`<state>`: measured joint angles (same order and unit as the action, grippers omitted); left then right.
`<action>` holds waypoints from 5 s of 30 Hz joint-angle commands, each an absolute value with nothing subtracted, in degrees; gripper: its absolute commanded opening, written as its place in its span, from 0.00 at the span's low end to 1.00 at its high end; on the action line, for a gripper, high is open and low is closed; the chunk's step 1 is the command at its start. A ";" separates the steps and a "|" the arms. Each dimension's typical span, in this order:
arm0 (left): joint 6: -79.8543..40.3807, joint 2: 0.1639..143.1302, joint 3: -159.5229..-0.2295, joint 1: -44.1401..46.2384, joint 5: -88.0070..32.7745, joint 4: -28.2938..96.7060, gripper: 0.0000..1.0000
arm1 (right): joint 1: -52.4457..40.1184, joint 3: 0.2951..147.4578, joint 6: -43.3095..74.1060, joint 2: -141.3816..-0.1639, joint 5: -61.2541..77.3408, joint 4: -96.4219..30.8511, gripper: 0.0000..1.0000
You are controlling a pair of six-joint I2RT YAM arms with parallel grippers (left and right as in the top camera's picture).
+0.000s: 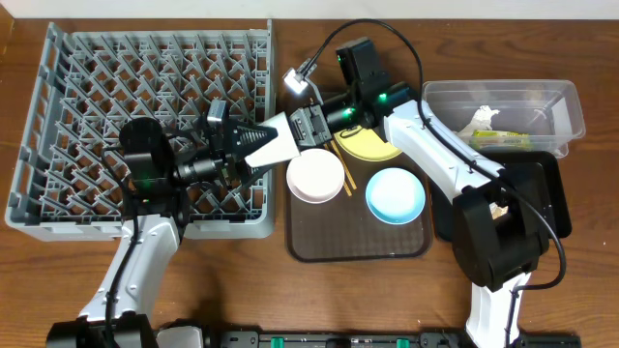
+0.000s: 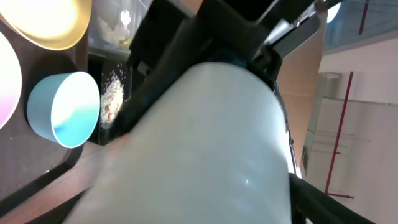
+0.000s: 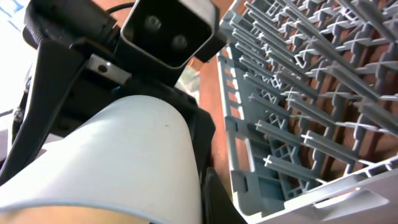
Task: Sort waste into correct bins and load items into the dishwasher
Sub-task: 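Grasp the white cup with the left gripper and release the right, then lower the white cup into the dish rack with the left gripper, then reach the left gripper to the light-blue bowl and grasp its rim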
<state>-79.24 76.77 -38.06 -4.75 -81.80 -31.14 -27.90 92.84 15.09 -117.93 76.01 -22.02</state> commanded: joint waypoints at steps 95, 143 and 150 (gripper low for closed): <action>-23.09 80.25 -80.62 6.00 -7.38 73.10 0.29 | -16.80 94.83 2.02 -95.85 25.45 -54.54 0.99; -25.52 94.65 -81.71 11.99 -4.03 69.23 0.84 | -16.84 94.83 3.18 -95.83 24.27 -52.62 0.99; -24.88 92.27 -84.16 12.27 -5.58 68.03 0.83 | -14.20 95.00 5.74 -93.86 24.25 -50.06 0.99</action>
